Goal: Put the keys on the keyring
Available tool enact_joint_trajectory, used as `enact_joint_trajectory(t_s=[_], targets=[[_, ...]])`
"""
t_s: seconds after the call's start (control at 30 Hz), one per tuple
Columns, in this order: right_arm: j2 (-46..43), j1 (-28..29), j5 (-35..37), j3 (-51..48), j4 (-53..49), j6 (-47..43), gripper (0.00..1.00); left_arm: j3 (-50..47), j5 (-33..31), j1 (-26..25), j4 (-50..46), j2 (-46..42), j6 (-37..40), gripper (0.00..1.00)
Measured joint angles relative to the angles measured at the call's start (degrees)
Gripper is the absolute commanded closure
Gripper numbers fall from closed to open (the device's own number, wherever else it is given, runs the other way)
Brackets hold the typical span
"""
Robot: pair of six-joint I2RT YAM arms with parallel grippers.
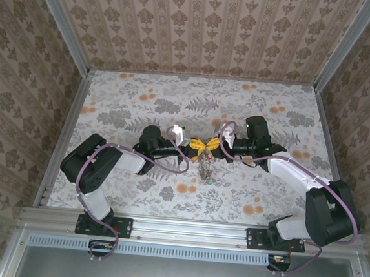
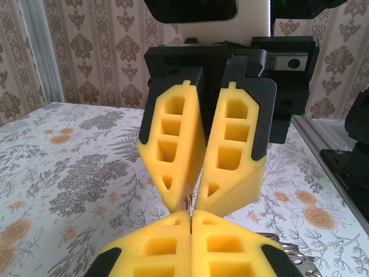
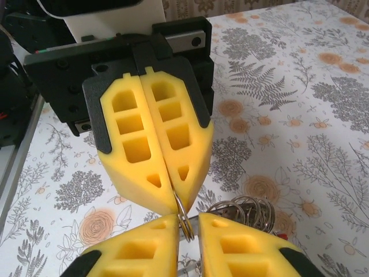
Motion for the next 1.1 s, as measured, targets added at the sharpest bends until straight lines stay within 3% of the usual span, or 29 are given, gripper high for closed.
enact_joint_trajectory(t_s=[0.2, 0.43, 0.83, 1.1], targets=[[0.00, 0.00, -0.39, 0.00, 0.33, -0.11, 0.83, 0.02, 0.39, 0.00, -0.02, 0.00, -0.44, 1.00], [1.49, -0.15, -0.39, 0.00, 0.13, -0.90, 0.79, 0.02, 0.42, 0.00, -0.09, -0.15, -0.72, 1.00], [1.70, -0.28, -0.81, -0.07, 0.61, -0.35, 0.84, 0.02, 0.35, 0.02, -0.26, -0.33, -0.85, 1.00], [1.64, -0.68, -1.75, -0.17, 1.27, 1.20, 0.98, 0.02, 0.13, 0.24, -0.11, -0.33, -0.85, 1.00]])
